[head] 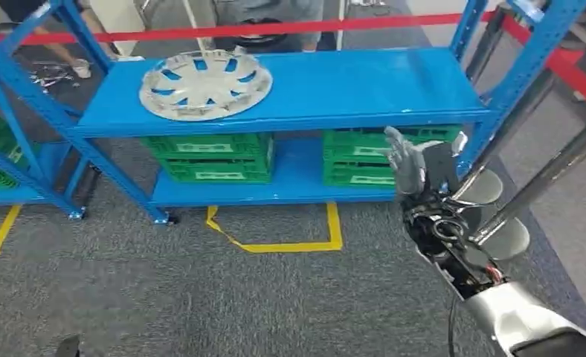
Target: Take the parts from the cabinet and place them on the table.
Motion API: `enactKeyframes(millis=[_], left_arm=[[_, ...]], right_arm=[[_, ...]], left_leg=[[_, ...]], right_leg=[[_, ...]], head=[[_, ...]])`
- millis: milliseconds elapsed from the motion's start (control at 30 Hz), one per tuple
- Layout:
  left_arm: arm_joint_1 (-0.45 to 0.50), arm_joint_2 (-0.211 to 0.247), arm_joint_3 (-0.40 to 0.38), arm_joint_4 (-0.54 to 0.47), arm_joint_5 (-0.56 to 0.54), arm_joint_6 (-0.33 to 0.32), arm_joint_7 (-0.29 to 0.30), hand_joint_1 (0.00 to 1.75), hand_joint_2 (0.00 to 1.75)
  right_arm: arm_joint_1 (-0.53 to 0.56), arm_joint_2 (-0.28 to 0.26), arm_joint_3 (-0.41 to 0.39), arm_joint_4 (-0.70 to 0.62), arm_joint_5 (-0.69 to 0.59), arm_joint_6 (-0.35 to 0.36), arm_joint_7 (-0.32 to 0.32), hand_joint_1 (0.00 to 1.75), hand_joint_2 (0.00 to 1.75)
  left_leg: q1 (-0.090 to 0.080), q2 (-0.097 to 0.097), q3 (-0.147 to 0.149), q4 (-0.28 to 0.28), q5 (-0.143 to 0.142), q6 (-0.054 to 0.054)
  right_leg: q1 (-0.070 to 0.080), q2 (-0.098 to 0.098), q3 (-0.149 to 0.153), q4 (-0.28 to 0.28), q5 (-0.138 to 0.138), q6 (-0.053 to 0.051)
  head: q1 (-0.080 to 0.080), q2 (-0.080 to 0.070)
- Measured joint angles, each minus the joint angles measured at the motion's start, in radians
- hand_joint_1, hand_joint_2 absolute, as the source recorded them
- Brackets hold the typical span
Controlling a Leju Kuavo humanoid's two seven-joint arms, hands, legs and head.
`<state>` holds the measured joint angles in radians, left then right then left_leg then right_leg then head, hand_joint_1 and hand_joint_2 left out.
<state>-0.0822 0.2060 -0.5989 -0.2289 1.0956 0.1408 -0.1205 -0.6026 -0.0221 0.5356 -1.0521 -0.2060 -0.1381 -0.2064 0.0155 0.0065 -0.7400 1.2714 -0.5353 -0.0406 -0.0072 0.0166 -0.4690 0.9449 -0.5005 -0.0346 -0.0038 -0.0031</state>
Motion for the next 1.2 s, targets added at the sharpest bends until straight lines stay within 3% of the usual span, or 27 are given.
enactKeyframes(millis=[67,100,133,167,200,267,333,400,433,467,533,567,600,633,667,700,767,800,833,867,933,1000,1033,1067,1100,1167,1200], left_arm=[[0.005,0.000,0.000,0.001,0.000,0.000,0.000,0.00,0.00],[0.007,0.000,0.000,0.001,0.000,0.000,0.000,0.00,0.00],[0.007,0.001,0.000,0.002,0.000,0.000,0.000,0.00,0.00],[0.009,0.003,0.000,0.003,-0.001,0.000,0.000,0.00,0.00],[0.013,0.008,0.000,0.006,0.000,0.000,0.000,0.00,0.00],[0.007,0.010,0.000,0.006,-0.001,0.000,0.000,0.00,0.00],[0.006,0.010,-0.001,0.007,0.000,0.000,0.000,0.00,0.00],[0.007,0.009,-0.002,0.007,-0.001,0.000,0.000,0.00,0.00],[0.006,0.009,-0.002,0.007,0.000,0.000,0.000,0.00,0.00],[0.006,0.009,-0.002,0.007,-0.001,0.000,0.000,0.00,0.00],[0.007,0.006,-0.002,0.007,0.000,0.000,0.000,0.00,0.00],[0.007,0.006,-0.002,0.007,0.000,0.000,0.000,0.00,0.00],[0.008,0.006,-0.002,0.007,0.000,0.000,0.000,0.00,0.00],[0.007,0.006,-0.003,0.007,0.000,0.000,0.000,0.00,0.00],[0.007,0.006,-0.004,0.007,0.000,0.000,0.000,0.00,0.00],[0.005,0.006,-0.005,0.007,0.000,0.000,0.000,0.00,0.00],[0.001,0.007,-0.005,0.007,0.000,0.000,0.000,0.00,0.00],[0.002,0.006,-0.006,0.007,0.000,0.000,0.000,0.00,0.00],[0.000,0.006,-0.006,0.007,0.000,0.000,0.000,0.00,0.00],[-0.001,0.006,-0.006,0.007,0.001,0.000,0.000,0.00,0.00],[-0.004,0.003,-0.007,0.007,0.005,0.002,0.001,0.00,0.00],[-0.007,0.002,-0.007,0.007,0.011,0.006,0.001,0.00,0.00],[-0.005,0.001,-0.007,0.007,0.016,0.011,0.001,0.00,0.00],[-0.005,0.001,-0.007,0.007,0.018,0.013,0.001,0.00,0.00],[-0.001,0.001,-0.007,0.007,0.018,0.019,0.001,0.00,0.00],[0.002,0.002,-0.007,0.007,0.021,0.023,0.001,0.00,0.00],[0.006,0.002,-0.007,0.008,0.023,0.028,0.001,0.00,0.00]], right_arm=[[0.001,0.000,-0.001,0.000,0.001,0.000,0.000,0.00,0.00],[0.001,0.000,-0.002,0.000,0.002,-0.001,0.000,0.00,0.00],[0.001,0.000,-0.002,0.000,0.004,-0.001,0.000,0.00,0.00],[0.003,0.000,-0.003,0.000,0.006,-0.001,0.001,0.00,0.00],[0.006,0.000,-0.003,0.001,0.010,-0.001,0.002,0.00,0.00],[0.011,0.000,-0.003,-0.004,0.013,0.000,0.008,0.00,0.00],[0.007,0.000,-0.011,-0.012,0.017,-0.001,0.006,0.00,0.00],[0.003,-0.001,-0.013,-0.015,0.018,-0.001,0.006,0.00,0.00],[0.005,-0.001,-0.013,-0.015,0.018,-0.001,0.007,0.00,0.00],[0.012,-0.001,-0.013,-0.015,0.018,-0.001,0.008,0.00,0.00],[0.022,-0.002,-0.013,-0.015,0.018,-0.001,0.009,0.00,0.00],[0.024,-0.003,-0.013,-0.015,0.018,-0.002,0.008,0.00,0.00],[0.024,-0.004,-0.013,-0.015,0.018,-0.002,0.009,0.00,0.00],[0.024,-0.007,-0.013,-0.015,0.018,-0.002,0.009,0.00,0.00],[0.025,-0.008,-0.014,-0.015,0.018,-0.002,0.009,0.00,0.00],[0.027,-0.011,-0.014,-0.014,0.018,-0.002,0.010,0.00,0.00],[0.024,-0.012,-0.014,-0.019,0.018,-0.003,0.013,0.00,0.00],[0.017,-0.010,-0.014,-0.029,0.018,-0.002,0.011,0.00,0.00],[0.001,-0.009,-0.013,-0.031,0.019,0.000,0.010,0.00,0.00],[-0.009,-0.008,-0.013,-0.033,0.019,0.003,0.012,0.00,0.00],[-0.017,-0.008,-0.015,-0.035,0.019,0.007,0.012,0.00,0.00],[-0.012,-0.006,-0.012,-0.034,0.019,0.013,0.012,0.00,0.00],[-0.008,-0.006,-0.011,-0.034,0.019,0.015,0.011,0.00,0.00],[-0.006,-0.006,-0.010,-0.033,0.019,0.017,0.011,0.00,0.00],[-0.005,-0.006,-0.010,-0.032,0.019,0.018,0.010,0.00,0.00],[-0.005,-0.005,-0.010,-0.032,0.019,0.019,0.008,0.00,0.00],[-0.005,-0.004,-0.009,-0.030,0.019,0.020,0.007,0.00,0.00]], left_leg=[[-0.006,0.000,-0.040,-0.038,-0.016,0.011],[-0.011,-0.001,-0.034,-0.104,0.014,0.021],[-0.018,-0.001,-0.019,-0.189,0.079,0.031],[-0.029,-0.001,-0.001,-0.275,0.183,0.044],[-0.034,-0.009,0.001,-0.315,0.248,0.049],[-0.036,-0.014,0.024,-0.312,0.226,0.047],[-0.033,-0.014,0.062,-0.335,0.207,0.056],[-0.027,-0.014,0.102,-0.340,0.196,0.065],[-0.028,-0.013,0.118,-0.340,0.182,0.068],[-0.028,-0.013,0.139,-0.340,0.164,0.070],[-0.026,-0.014,0.186,-0.341,0.128,0.070],[-0.025,-0.015,0.212,-0.341,0.110,0.070],[-0.024,-0.017,0.238,-0.342,0.091,0.068],[-0.023,-0.017,0.264,-0.342,0.073,0.066],[-0.022,-0.016,0.281,-0.343,0.057,0.063],[-0.022,-0.018,0.300,-0.342,0.040,0.060],[-0.027,-0.021,0.330,-0.349,-0.006,0.051],[-0.025,-0.021,0.339,-0.313,0.018,0.045],[-0.025,-0.019,0.322,-0.287,0.028,0.041],[-0.021,-0.017,0.315,-0.240,0.031,0.038],[-0.017,-0.015,0.246,-0.135,-0.012,0.033],[-0.016,-0.014,0.171,-0.046,-0.105,0.027],[-0.016,-0.014,0.145,-0.031,-0.129,0.024],[-0.016,-0.014,0.135,-0.051,-0.117,0.023],[-0.016,-0.014,0.139,-0.106,-0.073,0.025],[-0.017,-0.014,0.172,-0.277,0.075,0.033],[-0.020,-0.011,0.170,-0.298,0.114,0.035]], right_leg=[[0.002,0.006,0.034,-0.001,-0.027,-0.002],[0.003,0.008,0.054,-0.001,-0.042,-0.002],[0.003,0.009,0.074,-0.002,-0.057,-0.001],[0.003,0.008,0.068,-0.007,-0.072,0.000],[0.006,0.012,0.103,-0.005,-0.086,0.003],[0.008,0.014,0.118,-0.039,-0.113,0.009],[0.009,0.013,0.136,0.015,-0.062,0.019],[0.009,-0.001,0.070,0.140,-0.043,0.029],[0.009,-0.005,0.017,0.216,-0.052,0.031],[0.009,-0.006,-0.039,0.280,-0.101,0.033],[0.007,-0.006,-0.113,0.312,-0.227,0.036],[0.006,-0.006,-0.135,0.293,-0.268,0.038],[0.005,-0.007,-0.150,0.253,-0.274,0.040],[0.004,-0.007,-0.158,0.192,-0.224,0.040],[0.002,-0.009,-0.159,0.118,-0.097,0.039],[0.002,-0.014,-0.160,0.059,0.059,0.039],[0.010,-0.017,-0.134,0.049,0.040,0.030],[0.003,-0.011,-0.126,0.042,0.042,0.026],[0.002,-0.010,-0.108,0.043,0.062,0.017],[0.002,-0.018,-0.093,0.042,0.084,0.001],[0.005,-0.021,-0.077,0.041,0.079,-0.009],[0.006,-0.018,-0.079,0.040,0.073,-0.009],[0.006,-0.015,-0.078,0.041,0.067,-0.009],[0.007,-0.013,-0.077,0.041,0.063,-0.008],[0.007,-0.011,-0.075,0.041,0.059,-0.006],[0.007,-0.010,-0.068,0.041,0.050,-0.002],[0.006,-0.012,-0.074,0.036,0.048,0.001]], head=[[-0.007,0.000],[-0.012,0.000],[-0.016,0.000],[-0.021,0.000],[-0.024,0.000],[-0.027,0.000],[-0.025,0.000],[-0.017,0.000],[-0.013,0.000],[-0.011,0.000],[-0.003,0.000],[0.002,0.000],[0.008,0.000],[0.013,0.000],[0.019,0.000],[0.022,0.000],[0.025,0.000],[0.018,0.000],[0.017,0.000],[0.013,0.000],[0.001,0.000],[-0.007,0.000],[-0.012,0.000],[-0.018,0.000],[-0.021,0.000],[-0.028,0.000],[-0.025,0.000]])
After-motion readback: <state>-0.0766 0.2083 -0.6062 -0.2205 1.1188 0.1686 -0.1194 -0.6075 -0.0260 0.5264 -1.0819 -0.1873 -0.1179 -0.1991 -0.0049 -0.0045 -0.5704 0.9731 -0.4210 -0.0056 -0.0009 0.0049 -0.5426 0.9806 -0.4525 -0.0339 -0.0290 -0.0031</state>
